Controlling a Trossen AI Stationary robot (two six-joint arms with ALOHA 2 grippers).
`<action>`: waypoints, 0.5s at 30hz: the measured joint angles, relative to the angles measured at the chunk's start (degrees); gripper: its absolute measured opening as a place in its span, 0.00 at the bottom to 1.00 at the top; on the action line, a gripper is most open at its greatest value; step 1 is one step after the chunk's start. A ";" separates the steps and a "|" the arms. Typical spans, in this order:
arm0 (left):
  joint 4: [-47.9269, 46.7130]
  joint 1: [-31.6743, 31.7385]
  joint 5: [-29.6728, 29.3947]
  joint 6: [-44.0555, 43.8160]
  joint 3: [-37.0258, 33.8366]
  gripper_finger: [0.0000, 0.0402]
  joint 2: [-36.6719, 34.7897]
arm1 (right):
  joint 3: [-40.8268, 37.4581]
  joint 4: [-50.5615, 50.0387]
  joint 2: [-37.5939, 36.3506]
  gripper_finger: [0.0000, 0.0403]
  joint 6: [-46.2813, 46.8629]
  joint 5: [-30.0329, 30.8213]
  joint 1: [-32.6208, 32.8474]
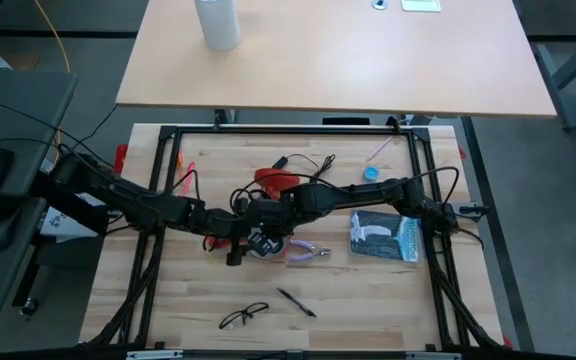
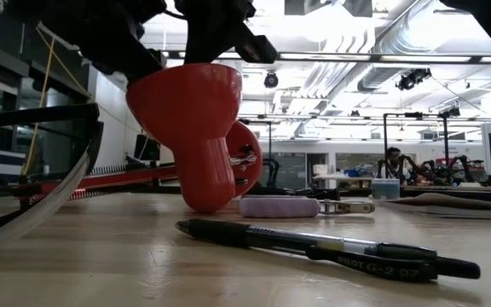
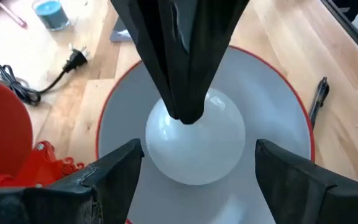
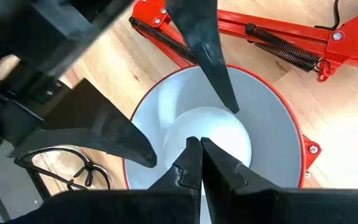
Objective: Screw lightbulb
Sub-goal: Insert the lightbulb into the desk lamp
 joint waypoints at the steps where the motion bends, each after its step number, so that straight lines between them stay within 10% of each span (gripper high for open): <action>1: -0.37 -0.01 -0.01 0.28 0.00 0.71 -0.43 | 0.00 0.00 0.00 0.00 -0.01 -0.02 0.00; 15: -7.10 -0.06 -0.37 -5.83 0.11 0.71 -4.48 | -0.04 0.07 0.00 0.00 0.00 -0.07 0.00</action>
